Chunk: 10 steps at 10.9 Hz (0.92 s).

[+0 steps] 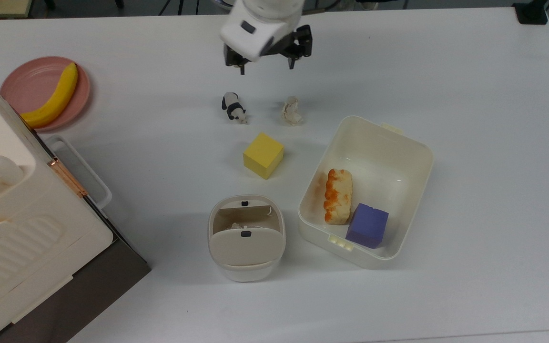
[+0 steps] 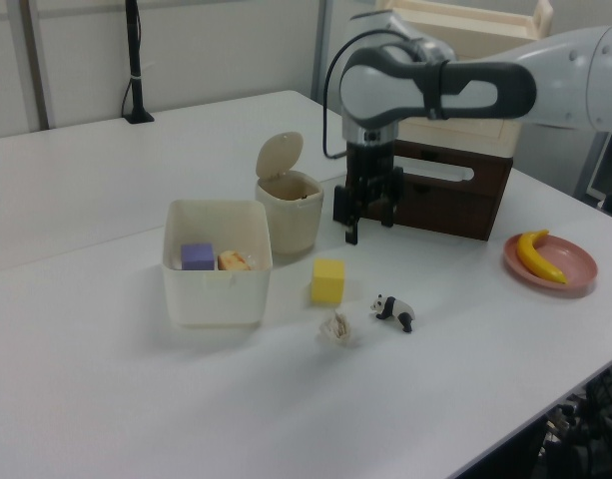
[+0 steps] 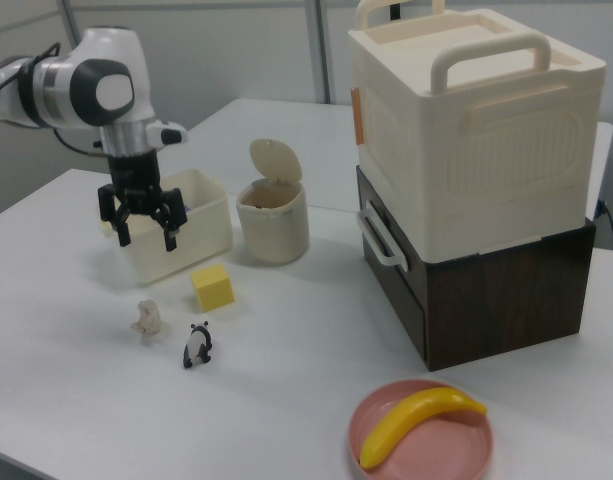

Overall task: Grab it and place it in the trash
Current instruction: 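Move the open gripper down toward the small white figurine, then close the gripper around the small white figurine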

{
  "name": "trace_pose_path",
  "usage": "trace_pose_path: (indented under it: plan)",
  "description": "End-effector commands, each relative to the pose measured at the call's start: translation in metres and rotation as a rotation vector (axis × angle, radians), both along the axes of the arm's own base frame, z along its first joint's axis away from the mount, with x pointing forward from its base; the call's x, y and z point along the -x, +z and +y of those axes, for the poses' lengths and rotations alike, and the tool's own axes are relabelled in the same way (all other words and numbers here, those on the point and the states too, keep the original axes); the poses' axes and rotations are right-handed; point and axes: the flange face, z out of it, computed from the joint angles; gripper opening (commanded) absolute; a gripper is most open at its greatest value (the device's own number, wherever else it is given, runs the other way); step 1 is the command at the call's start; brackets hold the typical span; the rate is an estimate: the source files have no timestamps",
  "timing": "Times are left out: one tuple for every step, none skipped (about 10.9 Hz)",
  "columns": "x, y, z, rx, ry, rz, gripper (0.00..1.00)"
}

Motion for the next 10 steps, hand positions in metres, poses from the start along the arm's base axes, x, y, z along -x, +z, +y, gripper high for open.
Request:
trace_pose_path:
  plan:
    - [0.011, -0.048, 0.031, 0.006, 0.049, 0.014, 0.94]
    - [0.014, -0.069, 0.040, 0.013, 0.069, 0.017, 0.94]
    - [0.016, -0.084, 0.045, 0.022, 0.086, 0.018, 0.94]
    - [0.016, -0.095, 0.049, 0.025, 0.096, 0.025, 0.94]
    - [0.015, -0.104, 0.050, 0.033, 0.102, 0.038, 0.94]
    - [0.014, -0.112, 0.053, 0.033, 0.109, 0.038, 0.92]
    - [0.014, -0.122, 0.056, 0.031, 0.118, 0.029, 0.89]
    - [0.013, -0.127, 0.057, 0.030, 0.122, 0.018, 0.81]
    - [0.013, -0.136, 0.061, 0.044, 0.143, 0.028, 0.64]
    - [0.013, -0.138, 0.063, 0.048, 0.157, 0.027, 0.46]
